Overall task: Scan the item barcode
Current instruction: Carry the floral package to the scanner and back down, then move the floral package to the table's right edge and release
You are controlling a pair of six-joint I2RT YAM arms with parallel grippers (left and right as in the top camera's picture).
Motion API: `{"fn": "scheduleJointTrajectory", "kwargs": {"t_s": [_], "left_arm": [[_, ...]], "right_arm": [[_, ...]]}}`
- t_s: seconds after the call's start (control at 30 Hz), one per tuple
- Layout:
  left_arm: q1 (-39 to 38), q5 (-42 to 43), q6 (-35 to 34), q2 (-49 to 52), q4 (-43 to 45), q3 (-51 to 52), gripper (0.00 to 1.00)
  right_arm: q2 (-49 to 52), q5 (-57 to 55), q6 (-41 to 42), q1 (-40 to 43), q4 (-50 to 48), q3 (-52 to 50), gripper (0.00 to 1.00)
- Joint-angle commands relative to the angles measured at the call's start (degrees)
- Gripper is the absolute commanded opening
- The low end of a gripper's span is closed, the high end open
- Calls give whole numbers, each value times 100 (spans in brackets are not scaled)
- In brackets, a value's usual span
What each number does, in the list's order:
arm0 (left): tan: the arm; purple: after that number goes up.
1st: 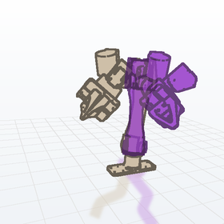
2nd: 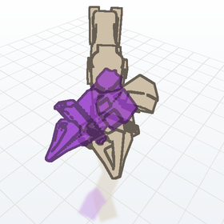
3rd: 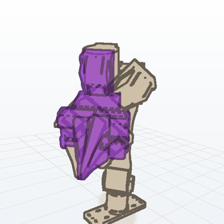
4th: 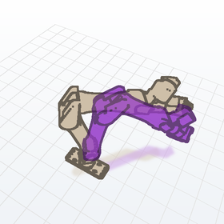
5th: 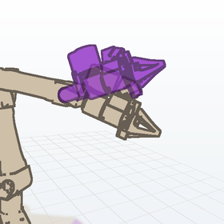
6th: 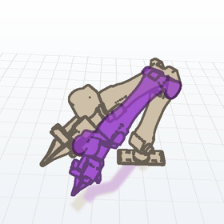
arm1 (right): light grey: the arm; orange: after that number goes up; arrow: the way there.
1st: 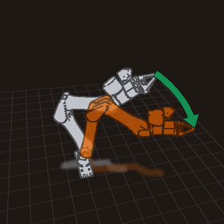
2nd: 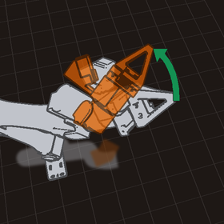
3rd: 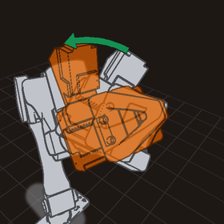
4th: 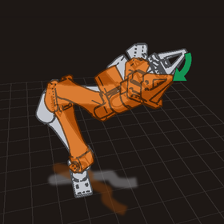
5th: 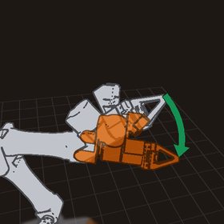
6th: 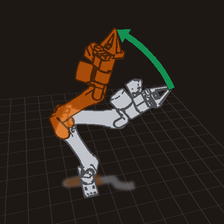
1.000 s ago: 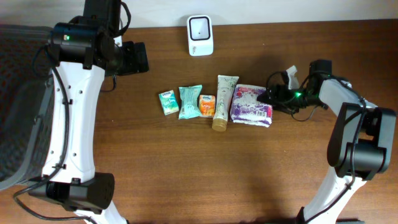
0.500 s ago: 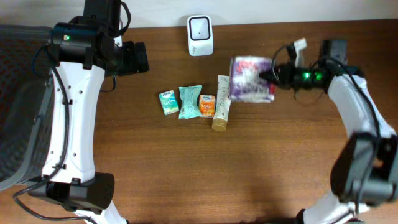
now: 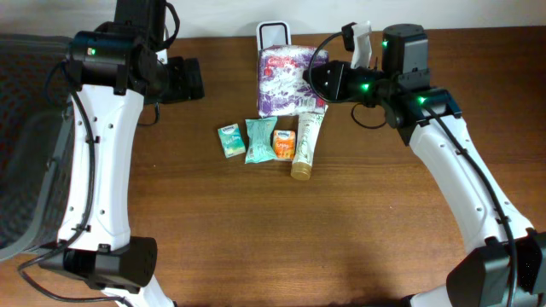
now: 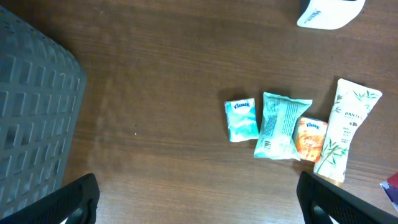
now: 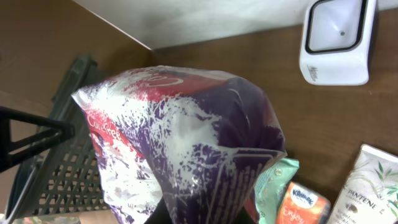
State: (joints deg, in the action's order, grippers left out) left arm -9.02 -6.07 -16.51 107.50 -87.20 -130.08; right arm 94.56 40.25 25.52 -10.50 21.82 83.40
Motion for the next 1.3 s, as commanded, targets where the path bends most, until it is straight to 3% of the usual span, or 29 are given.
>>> {"fn": "scheduleJointTrajectory", "kwargs": {"t_s": [0.0,0.07,0.27,0.5,0.6,0.67,0.73,0.83,0.87,0.93,0.97,1.07,1.1,1.2,1.27], "left_arm": [[20,-39,-17,-37,9,-42,99],[20,-39,-17,-37,9,-42,99],[20,-39,-17,-37,9,-42,99],[20,-39,-17,-37,9,-42,99],[20,-39,-17,-37,9,-42,99],[20,-39,-17,-37,9,-42,99],[20,-39,-17,-37,9,-42,99],[20,-39,-17,-37,9,-42,99],[20,-39,-17,-37,9,-42,99],[20,-39,-17,-37,9,-42,99],[20,-39,-17,-37,9,-42,99],[20,-39,-17,-37,9,-42,99],[20,-39,-17,-37,9,-42,99],[20,-39,-17,-37,9,-42,99],[20,-39,-17,-37,9,-42,99]], "right_arm": [[9,-1222,50,-4,608,46,4],[9,-3071,48,-4,1504,46,4],[31,-7005,-17,-4,2929,44,4],[1102,-9425,-20,2,3563,39,4],[1860,-9012,-20,-17,3543,42,4],[2111,-8205,-17,-127,3517,42,14],[2076,-7219,-17,-385,3434,173,38],[2074,-5615,-450,-815,3442,940,48],[2074,-5270,-564,-918,3453,1191,56],[2074,-5080,-721,-1117,3700,2017,88],[2074,-5099,-846,-1104,3958,2494,93],[2074,-5099,-1189,-538,4671,3338,94],[2092,-4944,-1342,76,5062,3338,94],[2144,-2905,-2684,1318,5377,2846,95],[2181,-2190,-3008,1880,5335,2441,95]]}}
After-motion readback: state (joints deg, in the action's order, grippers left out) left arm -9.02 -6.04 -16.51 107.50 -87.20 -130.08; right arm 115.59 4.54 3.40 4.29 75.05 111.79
